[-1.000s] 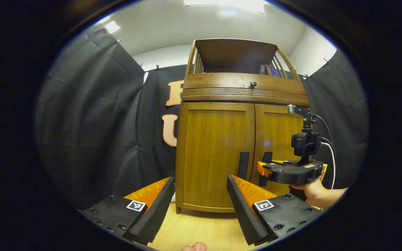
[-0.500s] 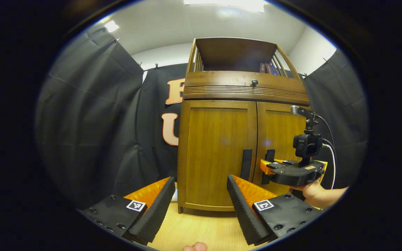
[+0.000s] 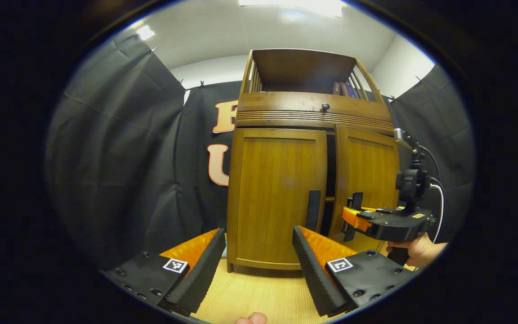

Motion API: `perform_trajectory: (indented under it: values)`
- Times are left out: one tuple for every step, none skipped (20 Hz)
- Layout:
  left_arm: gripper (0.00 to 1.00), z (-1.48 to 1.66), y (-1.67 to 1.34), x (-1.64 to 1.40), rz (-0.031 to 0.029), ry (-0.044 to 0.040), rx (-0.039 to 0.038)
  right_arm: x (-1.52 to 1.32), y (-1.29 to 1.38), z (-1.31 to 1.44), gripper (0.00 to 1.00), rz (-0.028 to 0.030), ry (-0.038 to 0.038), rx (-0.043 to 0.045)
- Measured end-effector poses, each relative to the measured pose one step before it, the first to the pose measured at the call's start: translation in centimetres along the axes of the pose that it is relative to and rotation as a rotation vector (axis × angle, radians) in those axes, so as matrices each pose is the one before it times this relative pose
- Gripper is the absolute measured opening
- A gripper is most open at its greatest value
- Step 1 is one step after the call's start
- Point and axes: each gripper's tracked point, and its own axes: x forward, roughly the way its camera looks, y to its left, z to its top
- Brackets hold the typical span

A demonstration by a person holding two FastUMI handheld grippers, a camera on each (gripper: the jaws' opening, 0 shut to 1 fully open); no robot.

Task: Open the right door of the double-door shoe cabinet with the right hand, and open the left door with the left hand.

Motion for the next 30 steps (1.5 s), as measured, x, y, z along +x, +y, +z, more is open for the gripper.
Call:
perform_trajectory:
  values:
    - [0.97,0.09,-0.203,-0.097,-0.00469,-0.00088,0.00695,-0.832,0.028,0.108,0.26,0.00389,0.00059,0.00411]
    - [0.97,0.072,-0.209,-0.029,-0.0059,-0.00174,0.00877,-0.965,-0.445,-0.201,0.28,-0.00062,0.0005,0.00349]
    - [0.97,0.155,-0.289,0.048,-0.00418,-0.00271,0.0093,-0.796,-0.158,-0.016,0.29,0.00198,-0.0006,0.00417]
    - [0.94,0.054,-0.336,0.054,-0.00777,-0.00195,0.00697,-0.642,-0.067,0.042,0.22,0.00179,-0.0017,0.00016]
    - [0.94,0.053,-0.482,-0.012,-0.00852,-0.00043,0.0031,-0.9,-0.244,0.09,0.22,-0.00043,0.00054,-0.00412]
    - [0.97,0.016,-0.45,0.107,-0.0111,0.00142,0.00108,-0.805,-0.217,-0.013,0.22,-0.0022,0.00199,-0.0036]
    - [0.96,0.022,-0.528,0.027,-0.01179,0.00175,-0.00117,-0.924,-0.32,0.041,0.26,-0.00192,0.00205,-0.00297]
    - [0.94,-0.139,-0.495,0.014,-0.0115,0.00186,-0.00223,-0.883,-0.293,0.019,0.25,-0.00297,0.00083,-0.00163]
    - [0.94,0.013,-0.537,0.004,-0.01045,0.00268,-0.00244,-0.804,-0.365,0.004,0.23,-0.00437,0.00359,-0.00072]
    - [0.94,-0.133,-0.536,0.022,-0.01108,0.0026,-0.00221,-0.713,-0.421,0.003,0.22,-0.00526,0.00538,0.0008]
    - [0.94,-0.092,-0.607,-0.106,-0.01012,0.00065,-0.0026,-0.833,-0.519,-0.005,0.26,-0.0052,0.00474,-0.00226]
    - [0.96,-0.116,-0.547,-0.024,-0.01009,0.0019,-0.00281,-1.161,-0.358,0.472,0.26,-0.00749,0.00314,-0.00668]
    - [0.97,-0.04,-0.539,0.02,-0.01,0.00188,-0.00252,-0.934,-0.516,0.2,0.26,-0.00947,0.00275,-0.00997]
    - [0.94,-0.075,-0.438,0.095,-0.00809,0.0025,-0.0021,-0.475,-0.471,-0.293,0.25,-0.01093,0.00372,-0.00914]
    - [0.97,-0.093,-0.581,0.071,-0.00857,0.00237,-0.00431,-1.163,-0.515,0.633,0.25,-0.01495,0.00835,-0.00014]
    - [0.94,-0.079,-0.407,-0.009,-0.00671,0.00026,-0.00562,-0.645,-0.761,-0.173,0.25,-0.01636,0.0076,0.0104]
    - [0.96,-0.123,-0.431,0.002,-0.00512,0.00235,-0.00702,-0.558,-0.595,-0.053,0.25,-0.01294,0.00505,0.00967]
    - [0.96,-0.163,-0.434,0.041,-0.00506,0.00532,-0.0081,-0.529,-0.557,0.041,0.25,-0.00804,-0.00081,0.00856]
    - [0.99,-0.117,-0.303,0.044,-0.00443,0.0054,-0.00604,-0.414,-0.546,0.062,0.25,-0.00755,-0.00152,0.00321]
    - [0.97,-0.223,-0.281,-0.017,-0.00431,0.00645,-0.00448,-0.456,-0.632,0.046,0.25,-0.00605,-0.00133,-0.00426]
    - [0.96,-0.12,-0.334,0.008,-0.00299,0.00407,-0.00276,-0.404,-0.614,0.199,0.24,-0.01129,0.00044,-0.00335]
    - [0.94,-0.028,-0.144,0.021,-0.00144,0.00014,-0.00242,-0.355,-0.616,-0.059,0.2,-0.01052,0.00876,-0.00808]
    - [0.94,0.088,-0.063,0.027,0.00014,-0.00108,-0.00281,-0.423,-0.701,-0.026,0.19,-0.01186,0.0049,-0.00561]
    - [0.94,-0.077,-0.243,0.057,-0.0009,0.00013,-0.00273,-0.398,-0.631,0.054,0.18,-0.01175,0.00363,-0.00223]
    - [0.94,0.072,-0.113,0.119,-0.00084,0.00154,-0.00145,-0.258,-0.66,0.067,0.17,-0.01349,-0.00052,0.00203]
    - [0.94,-0.071,-0.115,0.008,-0.00109,0.00047,-0.00023,-0.232,-0.747,0.033,0.16,-0.0193,-0.00124,-0.00147]
    - [0.94,0.021,-0.006,0.041,0.00074,-0.00001,0.00028,-0.228,-1.042,0.084,0.21,-0.02353,-0.00532,-0.01271]
    - [0.94,0.012,-0.145,0.039,0.00078,0.00198,-0.00048,-0.262,-0.826,0.114,0.13,-0.01719,-0.00323,-0.00966]
    - [0.94,-0.056,-0.038,0.013,0.0014,0.0013,-0.00317,-0.244,-1.018,0.006,0.12,-0.01779,0.00026,-0.00288]
    - [0.94,-0.072,-0.077,0.002,-0.00118,0.00179,-0.00536,0.03,-1.031,0.023,0.1,-0.02088,0.00091,0.00212]
